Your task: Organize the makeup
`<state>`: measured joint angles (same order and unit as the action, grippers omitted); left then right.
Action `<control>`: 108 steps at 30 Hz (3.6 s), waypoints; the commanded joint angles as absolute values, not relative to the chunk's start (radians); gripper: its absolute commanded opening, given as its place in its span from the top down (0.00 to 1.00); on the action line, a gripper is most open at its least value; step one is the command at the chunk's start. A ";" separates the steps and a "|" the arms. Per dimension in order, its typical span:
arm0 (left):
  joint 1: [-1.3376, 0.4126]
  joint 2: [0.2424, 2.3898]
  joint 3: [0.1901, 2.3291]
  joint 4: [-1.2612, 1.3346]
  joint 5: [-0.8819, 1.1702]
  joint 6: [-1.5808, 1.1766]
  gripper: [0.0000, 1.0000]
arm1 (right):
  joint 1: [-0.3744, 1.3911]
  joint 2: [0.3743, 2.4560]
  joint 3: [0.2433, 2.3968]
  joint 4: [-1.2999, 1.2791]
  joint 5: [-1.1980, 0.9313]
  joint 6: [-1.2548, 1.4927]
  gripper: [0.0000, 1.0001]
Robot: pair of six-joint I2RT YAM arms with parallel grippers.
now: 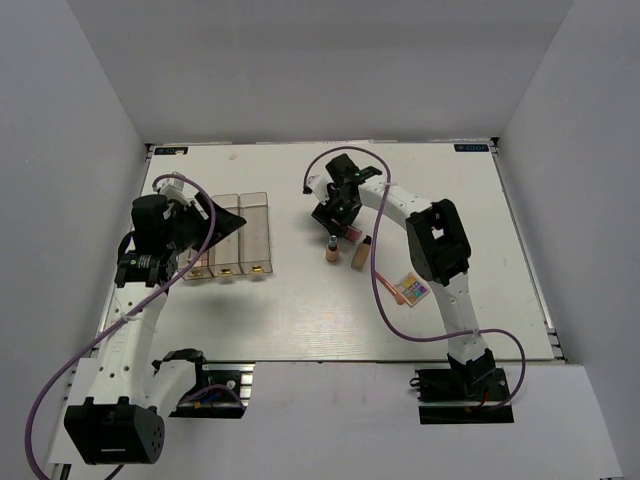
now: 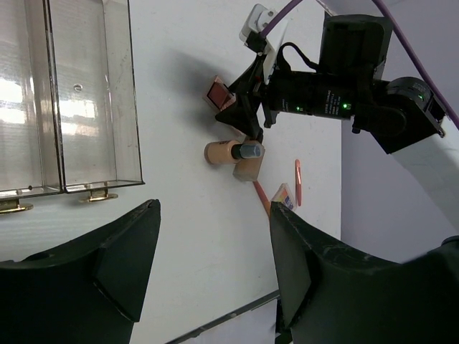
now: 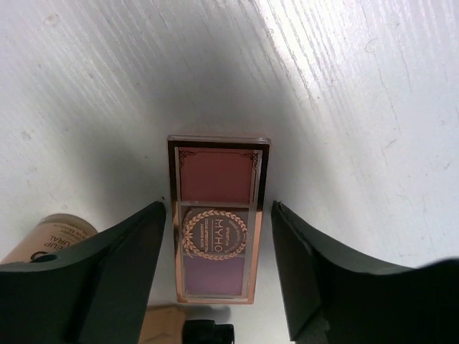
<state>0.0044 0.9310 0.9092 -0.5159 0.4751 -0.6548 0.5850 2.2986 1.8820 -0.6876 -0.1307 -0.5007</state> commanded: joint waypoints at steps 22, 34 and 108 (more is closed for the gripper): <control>0.002 0.766 0.907 -0.371 0.462 -0.647 0.29 | 0.603 2.263 2.163 -0.513 -0.360 -0.516 0.93; 0.002 0.718 0.931 -0.233 0.495 -0.660 0.29 | 0.761 2.273 2.141 0.187 -0.753 0.171 0.97; 0.011 0.632 0.910 -0.339 0.489 -0.732 0.37 | 0.885 2.459 2.103 0.646 -0.416 0.347 0.77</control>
